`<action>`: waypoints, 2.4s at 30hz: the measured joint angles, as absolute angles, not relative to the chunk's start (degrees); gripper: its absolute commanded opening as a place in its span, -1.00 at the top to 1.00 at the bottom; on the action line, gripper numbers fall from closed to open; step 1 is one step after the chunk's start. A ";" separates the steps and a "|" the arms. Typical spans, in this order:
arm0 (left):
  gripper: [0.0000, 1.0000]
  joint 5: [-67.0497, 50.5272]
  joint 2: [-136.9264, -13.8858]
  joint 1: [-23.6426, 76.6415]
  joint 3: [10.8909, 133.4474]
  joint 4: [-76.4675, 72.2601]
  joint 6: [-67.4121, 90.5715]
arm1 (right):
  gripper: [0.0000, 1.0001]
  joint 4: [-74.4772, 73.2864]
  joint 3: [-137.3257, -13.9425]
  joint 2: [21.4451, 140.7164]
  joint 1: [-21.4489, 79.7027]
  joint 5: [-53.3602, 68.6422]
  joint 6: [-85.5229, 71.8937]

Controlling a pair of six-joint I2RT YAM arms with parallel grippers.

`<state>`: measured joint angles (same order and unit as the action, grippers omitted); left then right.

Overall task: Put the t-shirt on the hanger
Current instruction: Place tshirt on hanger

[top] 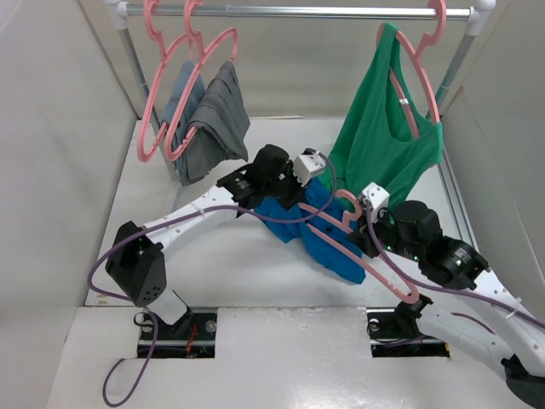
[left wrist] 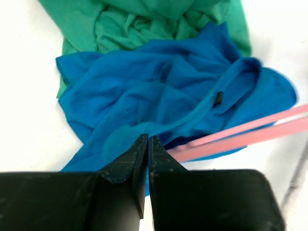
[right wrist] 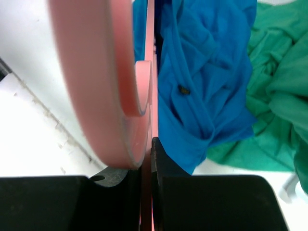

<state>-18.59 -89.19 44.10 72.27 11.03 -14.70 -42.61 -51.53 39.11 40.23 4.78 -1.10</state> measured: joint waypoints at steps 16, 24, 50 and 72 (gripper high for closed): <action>1.00 -22.90 -85.89 54.74 82.83 23.49 -19.38 | 1.00 -19.00 -38.24 36.36 40.97 -0.03 2.13; 0.03 -26.39 -83.59 55.77 82.96 28.93 -26.33 | 1.00 -14.87 -35.24 35.64 40.99 -3.97 1.87; 0.24 -20.91 -89.27 52.01 74.74 17.91 -56.25 | 1.00 -11.53 -29.45 28.21 40.99 5.56 5.34; 1.00 -24.69 -80.51 40.12 65.91 22.06 -41.25 | -0.65 -16.78 -46.39 34.74 41.23 -6.13 0.56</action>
<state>-24.69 -80.51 40.12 65.91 22.06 -41.25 -16.78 -46.39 34.74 41.23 -6.13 0.56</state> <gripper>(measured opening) 0.064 0.835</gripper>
